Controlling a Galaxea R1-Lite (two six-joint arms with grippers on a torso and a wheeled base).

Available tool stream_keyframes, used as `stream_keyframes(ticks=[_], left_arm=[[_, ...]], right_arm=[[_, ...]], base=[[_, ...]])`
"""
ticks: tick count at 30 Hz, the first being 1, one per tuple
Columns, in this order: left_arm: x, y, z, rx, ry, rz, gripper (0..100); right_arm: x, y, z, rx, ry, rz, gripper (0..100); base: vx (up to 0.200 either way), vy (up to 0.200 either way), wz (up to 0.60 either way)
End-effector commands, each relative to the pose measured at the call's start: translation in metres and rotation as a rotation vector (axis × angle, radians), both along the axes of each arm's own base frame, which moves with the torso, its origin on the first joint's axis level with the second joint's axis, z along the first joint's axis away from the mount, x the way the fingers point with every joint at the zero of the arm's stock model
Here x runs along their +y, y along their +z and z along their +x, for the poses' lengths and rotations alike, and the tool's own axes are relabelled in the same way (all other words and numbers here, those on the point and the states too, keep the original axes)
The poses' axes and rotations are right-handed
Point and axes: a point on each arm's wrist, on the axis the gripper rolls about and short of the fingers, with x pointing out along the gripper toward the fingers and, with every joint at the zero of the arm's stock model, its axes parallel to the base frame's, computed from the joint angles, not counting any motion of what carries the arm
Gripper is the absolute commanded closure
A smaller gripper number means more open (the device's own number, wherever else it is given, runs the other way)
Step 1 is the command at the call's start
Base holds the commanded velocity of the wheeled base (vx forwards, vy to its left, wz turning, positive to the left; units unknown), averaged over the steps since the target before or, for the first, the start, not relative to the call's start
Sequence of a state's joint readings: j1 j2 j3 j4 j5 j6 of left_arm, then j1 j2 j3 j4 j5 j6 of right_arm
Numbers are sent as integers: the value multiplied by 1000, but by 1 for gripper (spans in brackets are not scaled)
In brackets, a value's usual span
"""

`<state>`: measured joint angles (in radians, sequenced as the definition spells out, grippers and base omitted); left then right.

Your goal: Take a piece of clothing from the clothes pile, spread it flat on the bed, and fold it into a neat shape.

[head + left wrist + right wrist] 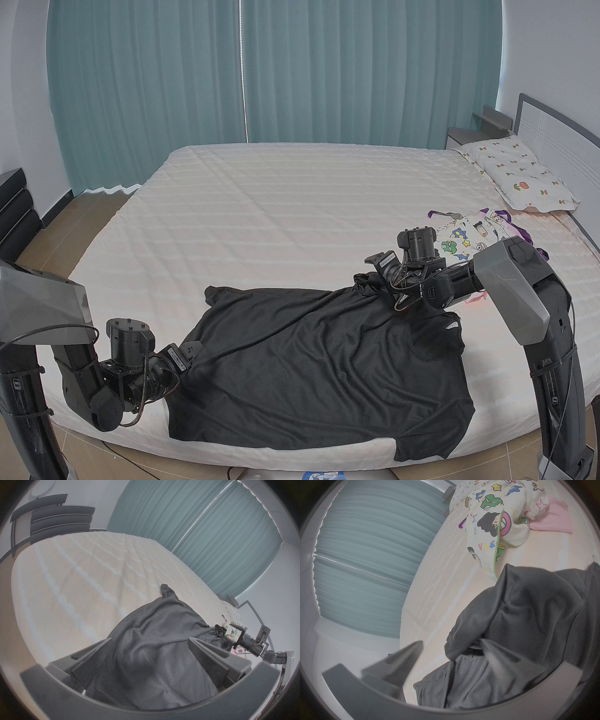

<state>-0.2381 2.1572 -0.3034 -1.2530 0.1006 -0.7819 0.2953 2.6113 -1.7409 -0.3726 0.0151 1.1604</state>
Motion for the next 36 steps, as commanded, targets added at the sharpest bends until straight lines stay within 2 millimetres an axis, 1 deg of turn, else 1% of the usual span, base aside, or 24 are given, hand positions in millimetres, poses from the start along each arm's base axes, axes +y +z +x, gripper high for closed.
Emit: stream_keyframes(ticks=[1,5,6,8,12,13,16,17,21,22,27,28,31,32,33,36], left_arm=[[0,0,0,-1,1,0,0],[0,0,1,-1,4,1,0],[0,0,1,-1,4,1,0],[0,0,1,-1,4,1,0],[0,0,1,0,4,1,0],[0,0,1,0,4,1,0],[0,-1,1,2,4,1,0],[0,-2,1,5,3,3,0],[0,-3,1,9,3,4,0],[0,-3,1,9,3,4,0],[0,-3,1,9,3,4,0],[0,-3,1,11,3,5,0],[0,-3,1,10,4,6,0],[0,-3,1,10,3,6,0],[0,-3,1,10,3,6,0],[0,-4,1,12,3,6,0]], right_arm=[[-6,-2,4,-4,-13,1,100],[-17,5,11,-18,-38,5,100],[-24,11,15,-39,-57,12,100],[-32,20,21,-73,-85,31,100],[-44,35,30,-153,-162,64,100],[-48,34,31,-155,-171,59,100],[-49,31,30,-142,-170,53,100],[-48,21,24,-90,-148,38,100],[-45,15,19,-63,-107,3,100],[-44,15,17,-64,-96,-12,0],[-34,18,12,-58,-66,-6,0],[-27,18,10,-50,-49,14,0],[-15,15,6,-22,-45,63,0],[-15,15,6,-21,-46,64,0],[-9,12,5,-12,-38,86,0],[-6,8,6,-7,-39,100,0]], base=[[0,0,0],[0,0,0],[0,0,0],[0,0,0],[0,0,0],[0,0,0],[0,0,0],[0,0,0],[0,0,0],[0,0,0],[0,0,0],[0,0,0],[0,0,0],[0,0,0],[0,0,0],[0,0,0]])
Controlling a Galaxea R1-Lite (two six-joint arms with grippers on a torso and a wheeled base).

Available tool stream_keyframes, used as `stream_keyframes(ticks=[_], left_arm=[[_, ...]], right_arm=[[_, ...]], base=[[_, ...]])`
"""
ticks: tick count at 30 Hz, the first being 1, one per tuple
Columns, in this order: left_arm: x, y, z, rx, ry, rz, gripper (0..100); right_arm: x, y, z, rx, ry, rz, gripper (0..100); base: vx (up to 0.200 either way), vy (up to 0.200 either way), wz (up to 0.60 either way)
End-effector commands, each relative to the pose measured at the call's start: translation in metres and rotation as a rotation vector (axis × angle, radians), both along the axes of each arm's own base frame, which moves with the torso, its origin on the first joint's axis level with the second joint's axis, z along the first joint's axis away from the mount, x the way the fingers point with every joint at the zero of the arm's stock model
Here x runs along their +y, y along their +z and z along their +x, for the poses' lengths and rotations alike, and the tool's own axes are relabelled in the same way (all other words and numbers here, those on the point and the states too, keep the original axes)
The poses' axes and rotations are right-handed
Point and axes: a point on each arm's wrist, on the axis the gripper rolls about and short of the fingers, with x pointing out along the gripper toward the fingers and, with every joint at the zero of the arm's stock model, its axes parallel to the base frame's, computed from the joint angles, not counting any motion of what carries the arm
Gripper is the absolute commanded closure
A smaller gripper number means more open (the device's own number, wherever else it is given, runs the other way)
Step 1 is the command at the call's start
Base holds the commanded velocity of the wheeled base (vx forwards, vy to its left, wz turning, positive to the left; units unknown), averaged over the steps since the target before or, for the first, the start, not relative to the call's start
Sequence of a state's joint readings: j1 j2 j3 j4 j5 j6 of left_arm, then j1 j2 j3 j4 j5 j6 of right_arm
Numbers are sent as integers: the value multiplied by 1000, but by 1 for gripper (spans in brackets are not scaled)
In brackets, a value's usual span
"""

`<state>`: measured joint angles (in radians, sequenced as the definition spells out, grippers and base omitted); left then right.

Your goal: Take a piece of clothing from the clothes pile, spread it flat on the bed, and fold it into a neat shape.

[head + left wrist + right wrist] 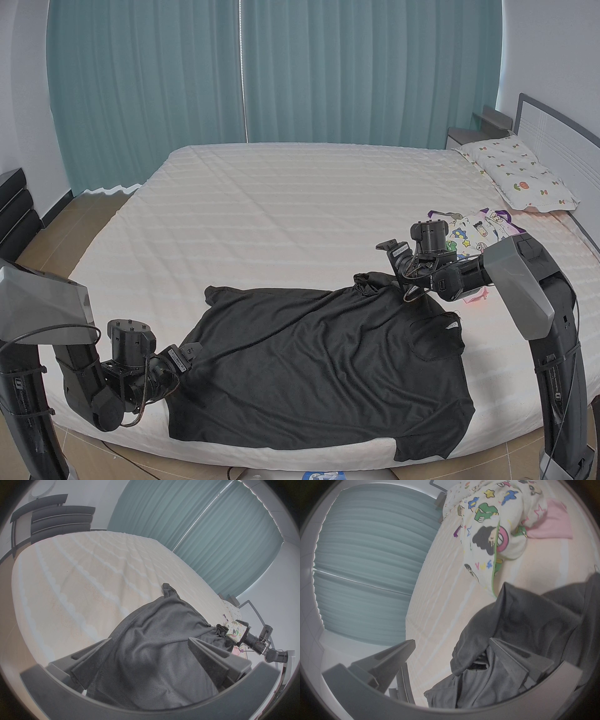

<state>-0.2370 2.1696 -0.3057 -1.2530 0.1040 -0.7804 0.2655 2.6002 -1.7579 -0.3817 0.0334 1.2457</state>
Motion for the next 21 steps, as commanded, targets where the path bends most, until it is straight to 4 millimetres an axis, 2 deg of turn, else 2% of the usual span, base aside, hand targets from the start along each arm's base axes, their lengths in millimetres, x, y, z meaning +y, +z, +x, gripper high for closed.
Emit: stream_keyframes(ticks=[1,5,18,19,21], left_arm=[[0,-1,0,3,0,0,0],[0,-1,0,3,0,0,0],[0,-1,0,3,0,0,0],[0,-1,0,1,0,0,0],[0,-1,0,3,0,0,0]], right_arm=[[8,-5,-1,4,9,19,0],[9,-5,0,20,-17,84,0],[16,-22,2,46,-12,78,0],[19,-23,3,46,-7,78,100],[21,-27,4,46,-14,73,100]], base=[[0,0,0],[0,0,0],[0,0,0],[0,0,0],[0,0,0]])
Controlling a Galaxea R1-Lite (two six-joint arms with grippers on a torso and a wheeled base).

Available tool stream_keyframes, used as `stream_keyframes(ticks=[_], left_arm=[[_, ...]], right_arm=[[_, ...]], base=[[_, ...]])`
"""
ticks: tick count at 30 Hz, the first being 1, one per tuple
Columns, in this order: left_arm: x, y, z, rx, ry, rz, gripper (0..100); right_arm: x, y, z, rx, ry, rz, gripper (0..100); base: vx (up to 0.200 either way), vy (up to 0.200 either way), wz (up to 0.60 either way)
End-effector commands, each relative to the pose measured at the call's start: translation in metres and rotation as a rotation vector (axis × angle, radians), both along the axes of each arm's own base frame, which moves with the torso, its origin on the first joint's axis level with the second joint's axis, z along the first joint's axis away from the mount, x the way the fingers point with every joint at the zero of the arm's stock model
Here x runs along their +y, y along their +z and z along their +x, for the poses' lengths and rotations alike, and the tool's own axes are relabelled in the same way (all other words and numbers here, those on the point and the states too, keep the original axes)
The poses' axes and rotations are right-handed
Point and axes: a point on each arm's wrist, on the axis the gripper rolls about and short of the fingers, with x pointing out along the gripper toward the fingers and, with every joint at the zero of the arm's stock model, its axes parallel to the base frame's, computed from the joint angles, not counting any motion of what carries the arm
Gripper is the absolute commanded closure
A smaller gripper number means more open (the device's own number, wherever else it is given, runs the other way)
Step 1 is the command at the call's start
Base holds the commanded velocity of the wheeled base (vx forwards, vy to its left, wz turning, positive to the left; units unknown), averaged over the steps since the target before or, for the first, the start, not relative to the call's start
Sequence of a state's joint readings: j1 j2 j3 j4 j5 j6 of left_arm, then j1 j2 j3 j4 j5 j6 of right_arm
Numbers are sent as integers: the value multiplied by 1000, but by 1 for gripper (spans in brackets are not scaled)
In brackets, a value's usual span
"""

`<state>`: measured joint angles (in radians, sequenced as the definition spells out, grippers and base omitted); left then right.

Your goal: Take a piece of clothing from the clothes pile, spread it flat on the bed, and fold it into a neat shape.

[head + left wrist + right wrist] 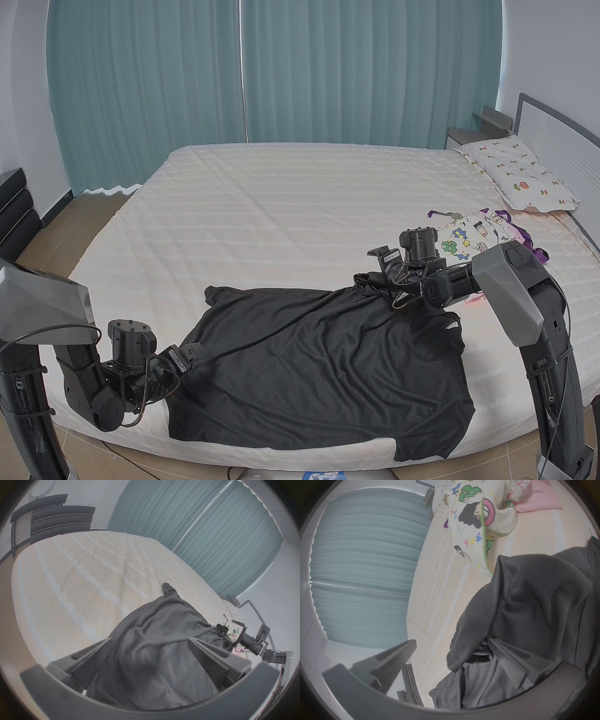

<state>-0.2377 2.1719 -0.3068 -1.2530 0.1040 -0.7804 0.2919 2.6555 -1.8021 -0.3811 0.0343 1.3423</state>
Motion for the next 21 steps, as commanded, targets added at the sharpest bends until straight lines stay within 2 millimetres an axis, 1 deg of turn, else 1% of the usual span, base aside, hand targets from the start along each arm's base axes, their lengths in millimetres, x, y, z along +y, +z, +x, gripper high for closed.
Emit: stream_keyframes(ticks=[1,6,8,12,14,15,19,21], left_arm=[[0,0,0,1,0,0,0],[0,0,0,1,2,1,0],[0,-1,0,3,2,1,0],[0,-2,0,5,4,4,0],[0,-2,0,5,4,4,0],[0,-2,0,5,4,4,0],[0,-2,0,5,4,4,0],[0,-2,0,7,4,4,0]], right_arm=[[6,-11,1,7,3,-10,100],[-2,-6,6,-9,-16,-8,100],[-14,5,12,-46,-43,7,100],[-31,27,22,-124,-114,17,100],[-33,28,24,-133,-123,17,100],[-42,31,28,-166,-155,12,100],[-45,24,30,-169,-156,-11,100],[-50,25,32,-188,-172,-41,100]], base=[[0,0,0],[0,0,0],[0,0,0],[0,0,0],[0,0,0],[0,0,0],[0,0,0],[0,0,0]])
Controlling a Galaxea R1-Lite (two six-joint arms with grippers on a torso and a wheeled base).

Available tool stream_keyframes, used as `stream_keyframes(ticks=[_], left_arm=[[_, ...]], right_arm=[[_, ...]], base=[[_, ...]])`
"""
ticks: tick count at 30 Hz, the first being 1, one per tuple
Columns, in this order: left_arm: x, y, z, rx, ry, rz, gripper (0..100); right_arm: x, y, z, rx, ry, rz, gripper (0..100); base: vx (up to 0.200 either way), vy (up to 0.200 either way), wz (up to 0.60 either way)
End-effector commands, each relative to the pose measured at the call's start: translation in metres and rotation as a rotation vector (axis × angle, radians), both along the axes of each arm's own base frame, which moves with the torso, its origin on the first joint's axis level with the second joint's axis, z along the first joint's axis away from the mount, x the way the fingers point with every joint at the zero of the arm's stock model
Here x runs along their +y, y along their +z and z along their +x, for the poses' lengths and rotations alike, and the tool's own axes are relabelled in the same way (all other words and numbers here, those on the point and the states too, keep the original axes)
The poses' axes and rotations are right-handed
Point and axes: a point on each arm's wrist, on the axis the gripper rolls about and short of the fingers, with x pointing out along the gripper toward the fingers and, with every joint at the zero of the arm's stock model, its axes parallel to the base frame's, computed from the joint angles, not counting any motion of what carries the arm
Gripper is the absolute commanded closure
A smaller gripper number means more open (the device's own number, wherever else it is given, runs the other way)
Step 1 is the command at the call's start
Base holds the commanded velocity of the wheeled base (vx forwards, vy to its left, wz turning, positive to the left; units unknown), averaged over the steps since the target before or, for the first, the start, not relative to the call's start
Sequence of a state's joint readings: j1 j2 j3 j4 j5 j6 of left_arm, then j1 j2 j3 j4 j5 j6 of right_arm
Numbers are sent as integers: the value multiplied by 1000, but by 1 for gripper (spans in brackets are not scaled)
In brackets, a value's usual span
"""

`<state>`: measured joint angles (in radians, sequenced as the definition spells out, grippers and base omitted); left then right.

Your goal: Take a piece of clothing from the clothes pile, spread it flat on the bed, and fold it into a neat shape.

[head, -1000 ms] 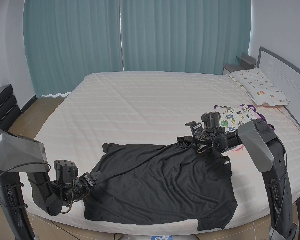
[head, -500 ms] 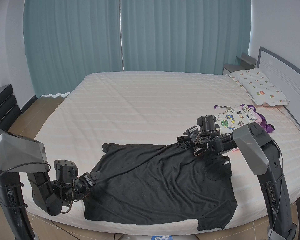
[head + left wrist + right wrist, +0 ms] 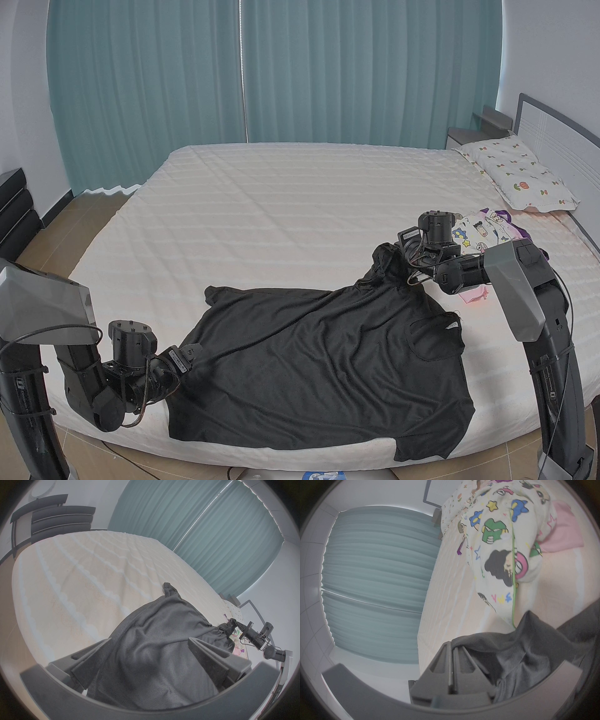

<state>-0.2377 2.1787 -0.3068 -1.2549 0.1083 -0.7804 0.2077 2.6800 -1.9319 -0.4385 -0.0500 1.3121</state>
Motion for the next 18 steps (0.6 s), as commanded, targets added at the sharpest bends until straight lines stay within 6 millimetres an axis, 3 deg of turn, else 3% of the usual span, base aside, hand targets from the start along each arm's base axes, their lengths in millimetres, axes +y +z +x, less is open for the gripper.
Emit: stream_keyframes(ticks=[1,5,10,15,16,18], left_arm=[[0,-1,0,3,1,1,0],[0,-1,0,3,1,1,0],[0,-1,0,3,1,1,0],[0,-1,0,3,1,1,0],[0,-1,0,4,1,1,0],[0,-2,0,6,1,1,0]], right_arm=[[-10,-2,4,-32,-35,-40,100],[-10,-6,6,-78,-36,-108,100],[-17,8,7,-117,-54,-106,100],[-18,5,7,-115,-55,-115,100],[-18,3,7,-110,-53,-121,0],[-18,2,7,-108,-53,-121,0]], base=[[0,0,0],[0,0,0],[0,0,0],[0,0,0],[0,0,0],[0,0,0]])
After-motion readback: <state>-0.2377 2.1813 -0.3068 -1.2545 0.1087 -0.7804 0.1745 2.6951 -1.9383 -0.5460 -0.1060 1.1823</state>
